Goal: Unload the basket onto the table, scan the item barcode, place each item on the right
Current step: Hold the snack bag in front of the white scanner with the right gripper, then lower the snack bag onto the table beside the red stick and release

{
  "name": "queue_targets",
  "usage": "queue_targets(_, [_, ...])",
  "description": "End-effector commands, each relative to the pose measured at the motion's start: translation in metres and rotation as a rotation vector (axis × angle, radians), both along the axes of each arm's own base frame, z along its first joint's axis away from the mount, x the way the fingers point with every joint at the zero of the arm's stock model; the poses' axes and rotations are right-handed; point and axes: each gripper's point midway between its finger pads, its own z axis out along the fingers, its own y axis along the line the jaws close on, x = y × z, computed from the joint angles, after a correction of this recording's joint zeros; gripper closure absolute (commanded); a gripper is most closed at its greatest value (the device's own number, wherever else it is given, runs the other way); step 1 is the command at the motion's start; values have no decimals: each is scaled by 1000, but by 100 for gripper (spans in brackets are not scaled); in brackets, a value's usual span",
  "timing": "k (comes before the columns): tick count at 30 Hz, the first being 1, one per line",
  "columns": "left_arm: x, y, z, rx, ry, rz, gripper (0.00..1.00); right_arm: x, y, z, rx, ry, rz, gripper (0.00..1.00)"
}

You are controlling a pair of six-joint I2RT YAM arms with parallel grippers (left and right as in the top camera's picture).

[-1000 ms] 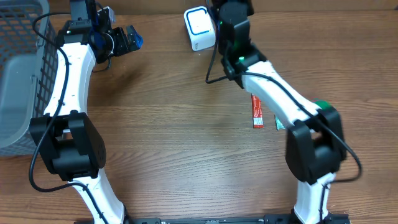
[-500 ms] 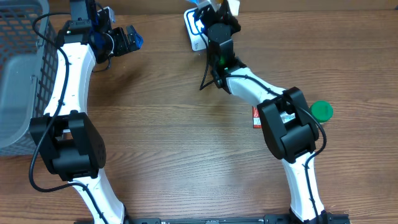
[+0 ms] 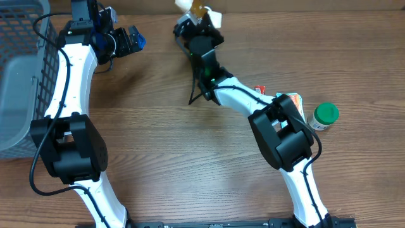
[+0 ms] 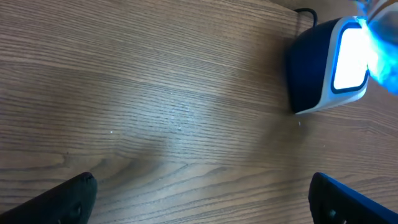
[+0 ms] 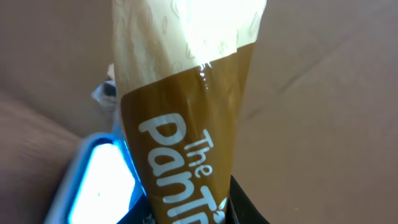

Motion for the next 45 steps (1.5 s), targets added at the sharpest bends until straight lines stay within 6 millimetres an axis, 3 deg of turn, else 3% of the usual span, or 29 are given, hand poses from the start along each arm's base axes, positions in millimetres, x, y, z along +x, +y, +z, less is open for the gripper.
queue_targets(1, [0, -3, 17, 1, -33, -1, 0, -8, 18, 1, -7, 23, 29, 96])
queue_targets(7, [0, -3, 17, 1, -33, -1, 0, -16, 16, -33, 65, 154, 5, 96])
queue_targets(13, [0, -3, 17, 1, -33, -1, 0, -17, 15, -36, 118, 165, -8, 96])
queue_targets(17, [0, -3, 17, 1, -33, -1, 0, -18, 6, -7, 130, 116, -51, 97])
queue_targets(22, [0, -3, 17, 1, -33, -1, 0, -30, -12, 60, 173, 53, -97, 97])
queue_targets(24, [0, -3, 17, 1, -33, -1, 0, -44, -25, 90, 211, 64, -122, 97])
queue_targets(28, [0, -3, 17, 1, -33, -1, 0, -75, -48, 106, 260, 177, -166, 97])
queue_targets(31, [0, -3, 17, 1, -33, -1, 0, -105, -61, 88, 275, 353, -177, 97])
queue_targets(34, [0, -3, 17, 1, -33, -1, 0, -148, -67, 42, 337, 673, -145, 96])
queue_targets(36, [0, -3, 17, 1, -33, -1, 0, -189, -63, 4, 392, 968, -90, 96])
queue_targets(39, [0, -3, 17, 1, -33, -1, 0, -237, -64, -31, 475, 1289, -47, 96])
queue_targets(41, [0, -3, 17, 1, -33, -1, 0, -252, -75, -48, 504, 1386, -77, 96])
queue_targets(44, [0, -3, 17, 1, -33, -1, 0, -257, -102, -71, 494, 1416, -167, 93])
queue_targets(45, [0, -3, 17, 1, -33, -1, 0, -258, -109, -76, 492, 1421, -192, 72])
